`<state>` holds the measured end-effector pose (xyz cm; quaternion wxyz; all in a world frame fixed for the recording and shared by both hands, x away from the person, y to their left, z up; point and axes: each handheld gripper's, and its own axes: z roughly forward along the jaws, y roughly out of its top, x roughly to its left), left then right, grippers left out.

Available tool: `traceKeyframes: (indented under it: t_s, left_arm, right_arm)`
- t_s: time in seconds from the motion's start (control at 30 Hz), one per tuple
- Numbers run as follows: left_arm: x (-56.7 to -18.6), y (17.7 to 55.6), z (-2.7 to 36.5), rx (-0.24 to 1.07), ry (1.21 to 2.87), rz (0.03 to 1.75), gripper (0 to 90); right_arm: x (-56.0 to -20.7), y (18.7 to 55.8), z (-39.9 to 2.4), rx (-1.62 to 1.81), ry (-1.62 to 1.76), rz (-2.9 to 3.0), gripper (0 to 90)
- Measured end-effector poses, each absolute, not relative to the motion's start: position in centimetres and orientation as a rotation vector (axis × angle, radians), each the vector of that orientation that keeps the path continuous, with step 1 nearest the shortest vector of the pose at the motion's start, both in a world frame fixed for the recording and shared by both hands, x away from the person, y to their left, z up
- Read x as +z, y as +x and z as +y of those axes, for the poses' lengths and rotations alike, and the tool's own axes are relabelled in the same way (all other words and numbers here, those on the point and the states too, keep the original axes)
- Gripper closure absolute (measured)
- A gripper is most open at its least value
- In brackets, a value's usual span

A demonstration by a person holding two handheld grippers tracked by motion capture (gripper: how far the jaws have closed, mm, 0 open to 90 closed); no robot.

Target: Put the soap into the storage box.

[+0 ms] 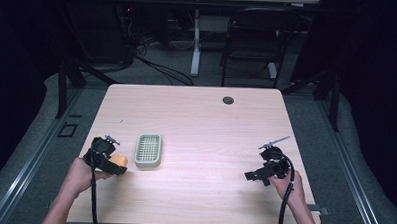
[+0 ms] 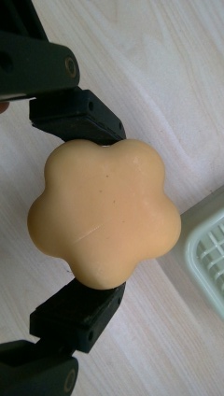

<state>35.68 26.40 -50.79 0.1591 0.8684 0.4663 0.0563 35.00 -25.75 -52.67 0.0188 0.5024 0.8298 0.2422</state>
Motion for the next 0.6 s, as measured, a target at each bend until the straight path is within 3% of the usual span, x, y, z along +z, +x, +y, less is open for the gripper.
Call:
traceKeyframes:
  t_s: [0.6]
  left_arm:
    - [-50.09, 36.43, 25.87, 0.171, 2.483, 1.313, 26.8]
  right_arm:
    - [-52.72, 35.01, -25.74, 0.762, 1.566, 2.567, 7.2]
